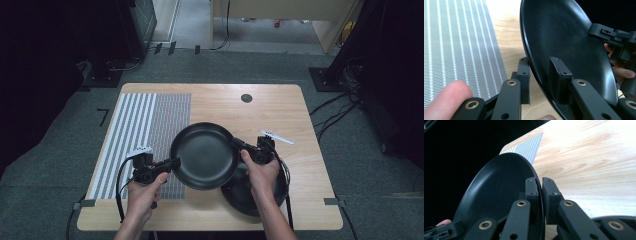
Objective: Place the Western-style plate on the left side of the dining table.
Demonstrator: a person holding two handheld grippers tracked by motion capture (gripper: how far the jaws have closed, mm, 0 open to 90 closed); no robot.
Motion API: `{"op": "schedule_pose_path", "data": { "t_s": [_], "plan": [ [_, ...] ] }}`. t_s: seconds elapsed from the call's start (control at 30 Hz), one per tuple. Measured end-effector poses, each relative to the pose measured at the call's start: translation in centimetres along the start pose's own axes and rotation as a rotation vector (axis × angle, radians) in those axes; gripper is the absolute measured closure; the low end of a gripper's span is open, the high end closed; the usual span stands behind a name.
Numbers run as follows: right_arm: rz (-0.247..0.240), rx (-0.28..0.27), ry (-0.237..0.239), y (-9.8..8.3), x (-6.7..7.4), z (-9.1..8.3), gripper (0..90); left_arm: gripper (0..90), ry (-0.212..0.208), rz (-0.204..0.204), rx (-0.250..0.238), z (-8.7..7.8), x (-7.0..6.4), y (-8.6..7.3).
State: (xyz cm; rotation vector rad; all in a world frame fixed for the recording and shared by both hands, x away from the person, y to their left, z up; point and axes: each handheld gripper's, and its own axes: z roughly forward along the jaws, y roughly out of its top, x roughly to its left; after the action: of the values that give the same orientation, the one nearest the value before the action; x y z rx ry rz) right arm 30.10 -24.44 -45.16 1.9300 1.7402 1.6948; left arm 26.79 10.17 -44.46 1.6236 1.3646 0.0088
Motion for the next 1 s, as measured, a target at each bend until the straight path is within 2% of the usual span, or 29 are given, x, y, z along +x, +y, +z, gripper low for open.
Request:
{"op": "schedule_pose_path", "data": {
  "t_s": [0.73, 1.0],
  "plan": [
    [-0.031, 0.057, 0.025, 1.0, 3.1, 5.5, 84.1, 72.1, 0.049, -0.06, -0.045, -2.1, 3.7, 1.3],
    [-0.044, 0.072, 0.033, 1.1, 4.0, 7.4, 84.1, 72.3, 0.072, -0.093, -0.069, -2.8, 5.2, 1.6]
  ]
}}
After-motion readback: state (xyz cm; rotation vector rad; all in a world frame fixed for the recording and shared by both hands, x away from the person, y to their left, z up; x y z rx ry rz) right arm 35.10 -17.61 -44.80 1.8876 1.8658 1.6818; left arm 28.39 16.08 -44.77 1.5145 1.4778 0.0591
